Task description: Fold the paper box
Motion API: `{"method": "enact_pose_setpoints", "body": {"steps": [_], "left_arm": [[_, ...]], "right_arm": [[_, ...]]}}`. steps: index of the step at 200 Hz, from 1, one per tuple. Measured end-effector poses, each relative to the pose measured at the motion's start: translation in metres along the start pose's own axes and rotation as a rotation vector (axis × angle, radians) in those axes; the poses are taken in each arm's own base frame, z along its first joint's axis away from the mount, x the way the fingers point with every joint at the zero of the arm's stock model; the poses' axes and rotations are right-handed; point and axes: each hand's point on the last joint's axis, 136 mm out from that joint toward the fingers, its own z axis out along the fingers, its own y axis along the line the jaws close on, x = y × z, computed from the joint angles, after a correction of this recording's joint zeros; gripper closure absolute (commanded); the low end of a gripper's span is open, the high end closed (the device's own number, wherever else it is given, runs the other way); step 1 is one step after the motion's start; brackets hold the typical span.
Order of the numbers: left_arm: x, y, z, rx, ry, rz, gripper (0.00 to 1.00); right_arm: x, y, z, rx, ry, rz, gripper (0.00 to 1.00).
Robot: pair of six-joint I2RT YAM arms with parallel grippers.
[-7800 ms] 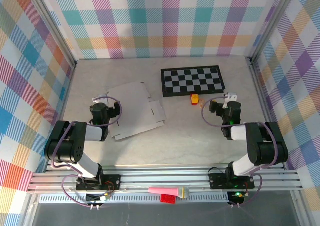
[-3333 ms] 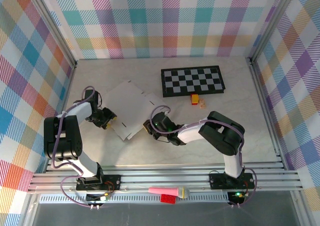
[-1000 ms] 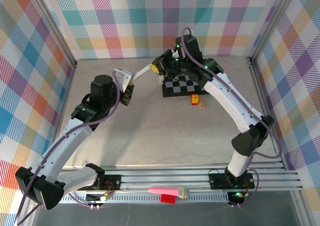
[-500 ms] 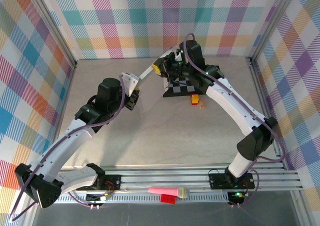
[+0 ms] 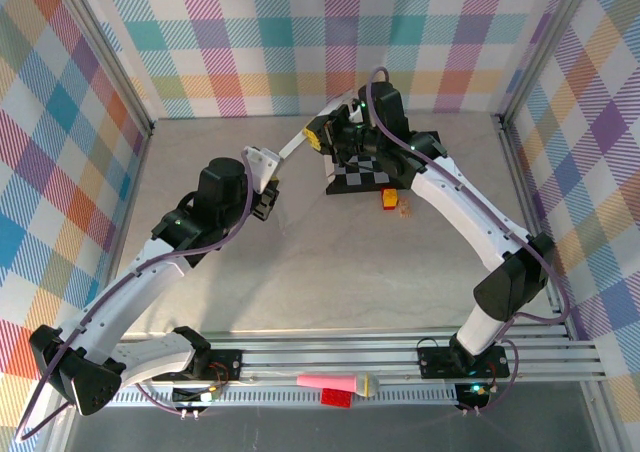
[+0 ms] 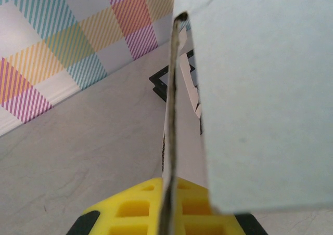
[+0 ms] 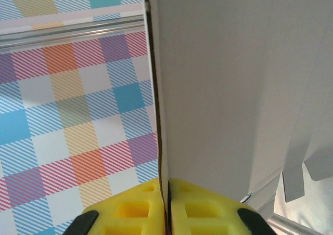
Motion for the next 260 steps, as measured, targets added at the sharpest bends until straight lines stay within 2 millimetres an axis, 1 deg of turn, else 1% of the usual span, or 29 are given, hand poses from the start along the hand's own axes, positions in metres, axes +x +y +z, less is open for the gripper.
{"method": "enact_pose_setpoints", "body": {"steps": [22,47,55,66,70,75,78,85,105,123,144,165,179,195,213,240,248,260], "left_arm": [[0.000,0.000,0.000,0.000,-0.002,0.000,1.00],[-0.001,0.000,0.000,-0.001,-0.004,-0.001,1.00],[0.000,0.000,0.000,0.000,-0.003,-0.001,1.00],[0.003,-0.001,0.000,0.001,0.002,0.000,0.99],[0.004,-0.001,0.000,0.001,0.004,-0.002,0.91],[0.005,-0.001,0.000,0.001,0.006,-0.004,0.76],[0.005,-0.001,0.000,0.000,0.006,-0.005,0.68],[0.004,-0.001,0.000,0.001,0.004,-0.007,0.57],[-0.003,0.000,-0.009,0.005,-0.026,-0.047,0.36],[-0.015,0.002,-0.024,0.014,-0.076,-0.098,0.27],[-0.041,0.001,-0.047,0.060,-0.157,-0.189,0.26],[-0.072,-0.007,-0.072,0.157,-0.244,-0.283,0.28],[-0.089,-0.012,-0.084,0.218,-0.279,-0.340,0.30],[-0.105,-0.012,-0.092,0.253,-0.305,-0.405,0.32],[-0.115,-0.003,-0.098,0.246,-0.323,-0.486,0.34],[-0.124,0.022,-0.103,0.198,-0.350,-0.597,0.37],[-0.127,0.030,-0.102,0.183,-0.351,-0.628,0.38],[-0.129,0.040,-0.099,0.160,-0.337,-0.676,0.43]], "right_arm": [[-0.001,0.001,0.000,-0.005,-0.003,0.001,0.90],[-0.001,0.002,0.001,-0.015,-0.008,0.001,0.96],[-0.001,0.002,0.002,-0.016,-0.009,0.004,1.00],[-0.001,-0.001,0.005,-0.017,-0.011,0.009,1.00],[-0.001,-0.001,0.005,-0.020,-0.013,0.009,1.00],[-0.001,-0.003,0.006,-0.022,-0.017,0.013,1.00],[-0.002,-0.003,0.007,-0.025,-0.021,0.012,1.00],[-0.002,-0.003,0.007,-0.032,-0.032,0.011,1.00],[-0.013,-0.011,0.006,-0.033,-0.098,0.019,1.00],[-0.018,-0.021,0.006,-0.007,-0.159,0.038,1.00],[-0.021,-0.037,0.000,0.061,-0.241,0.078,1.00],[-0.010,-0.054,-0.013,0.145,-0.303,0.127,1.00],[-0.003,-0.058,-0.025,0.190,-0.334,0.162,1.00],[0.004,-0.053,-0.038,0.217,-0.355,0.207,1.00],[0.008,-0.041,-0.058,0.243,-0.381,0.264,1.00],[0.016,-0.014,-0.091,0.255,-0.404,0.329,1.00],[0.020,-0.011,-0.099,0.269,-0.406,0.346,1.00],[0.024,-0.015,-0.109,0.305,-0.412,0.372,1.00]]}}
